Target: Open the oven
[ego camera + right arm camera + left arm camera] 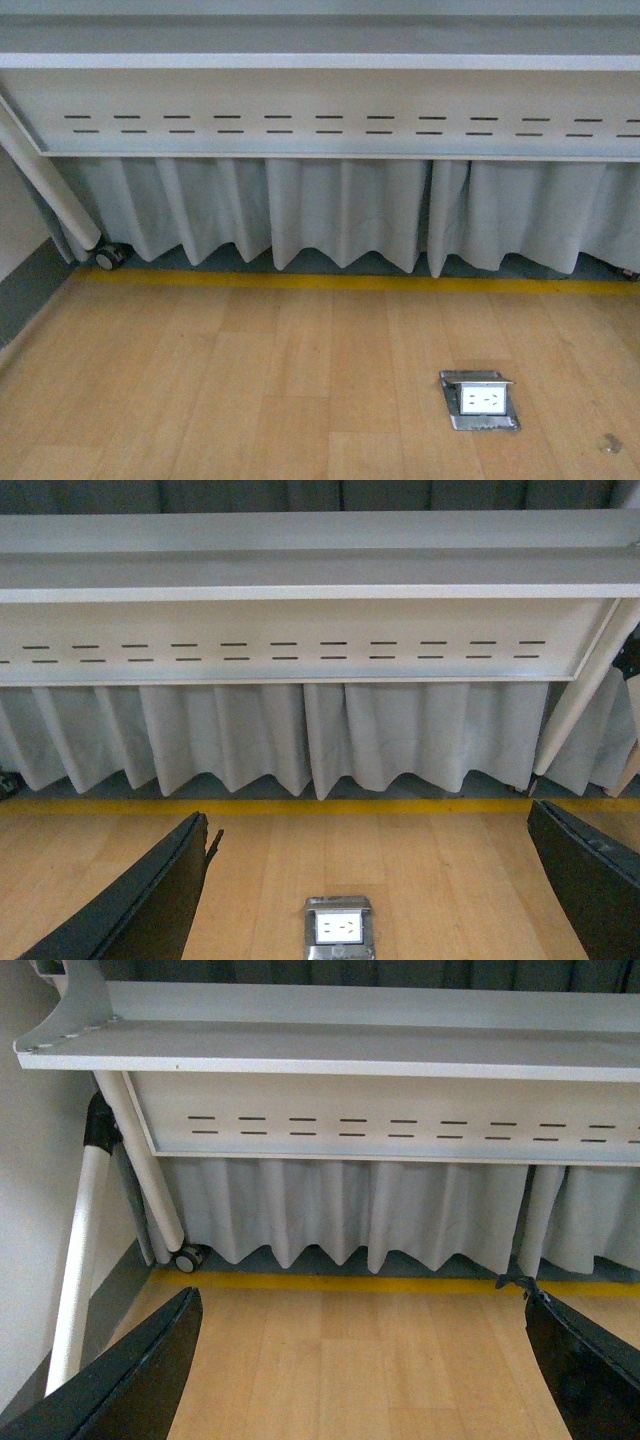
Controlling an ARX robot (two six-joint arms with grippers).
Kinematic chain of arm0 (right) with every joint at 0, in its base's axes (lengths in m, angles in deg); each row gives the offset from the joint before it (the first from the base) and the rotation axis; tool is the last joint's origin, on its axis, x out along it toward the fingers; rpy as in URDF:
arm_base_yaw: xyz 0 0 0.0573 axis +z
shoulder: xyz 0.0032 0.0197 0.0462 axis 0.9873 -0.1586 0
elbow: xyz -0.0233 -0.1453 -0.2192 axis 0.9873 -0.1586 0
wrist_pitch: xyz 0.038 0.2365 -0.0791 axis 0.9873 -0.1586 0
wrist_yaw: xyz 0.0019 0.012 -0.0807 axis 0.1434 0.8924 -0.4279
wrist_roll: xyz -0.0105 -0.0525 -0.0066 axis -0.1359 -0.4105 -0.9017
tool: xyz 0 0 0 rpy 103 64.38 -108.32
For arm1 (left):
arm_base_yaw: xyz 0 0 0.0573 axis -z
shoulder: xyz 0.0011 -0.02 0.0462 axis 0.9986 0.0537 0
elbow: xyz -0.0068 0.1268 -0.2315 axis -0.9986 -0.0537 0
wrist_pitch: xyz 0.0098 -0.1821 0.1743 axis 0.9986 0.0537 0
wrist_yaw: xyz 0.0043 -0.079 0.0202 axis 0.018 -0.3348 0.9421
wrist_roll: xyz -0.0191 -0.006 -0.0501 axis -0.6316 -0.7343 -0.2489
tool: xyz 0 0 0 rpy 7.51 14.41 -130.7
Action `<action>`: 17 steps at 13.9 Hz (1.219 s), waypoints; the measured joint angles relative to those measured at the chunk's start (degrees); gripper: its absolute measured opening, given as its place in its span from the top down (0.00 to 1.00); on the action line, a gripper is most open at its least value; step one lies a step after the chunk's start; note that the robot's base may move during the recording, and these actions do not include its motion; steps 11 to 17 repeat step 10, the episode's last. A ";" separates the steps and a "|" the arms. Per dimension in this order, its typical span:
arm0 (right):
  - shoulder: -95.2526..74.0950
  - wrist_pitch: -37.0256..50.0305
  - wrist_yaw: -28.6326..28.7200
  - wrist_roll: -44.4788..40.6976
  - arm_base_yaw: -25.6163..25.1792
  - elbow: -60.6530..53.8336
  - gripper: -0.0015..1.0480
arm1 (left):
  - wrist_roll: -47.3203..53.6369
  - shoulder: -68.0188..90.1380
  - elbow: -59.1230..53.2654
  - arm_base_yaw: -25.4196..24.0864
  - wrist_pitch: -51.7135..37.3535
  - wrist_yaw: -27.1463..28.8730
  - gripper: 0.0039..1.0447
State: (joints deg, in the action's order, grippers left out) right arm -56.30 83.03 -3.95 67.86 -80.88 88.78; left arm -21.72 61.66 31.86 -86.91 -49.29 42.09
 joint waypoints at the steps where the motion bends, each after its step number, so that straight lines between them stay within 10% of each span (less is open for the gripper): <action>1: 0.00 0.00 0.00 0.00 0.00 0.00 0.06 | 0.00 0.00 0.00 0.00 0.00 0.00 0.06; 17: 0.02 0.00 0.00 0.00 0.00 0.00 0.06 | 0.00 0.00 0.00 0.00 0.00 0.00 0.06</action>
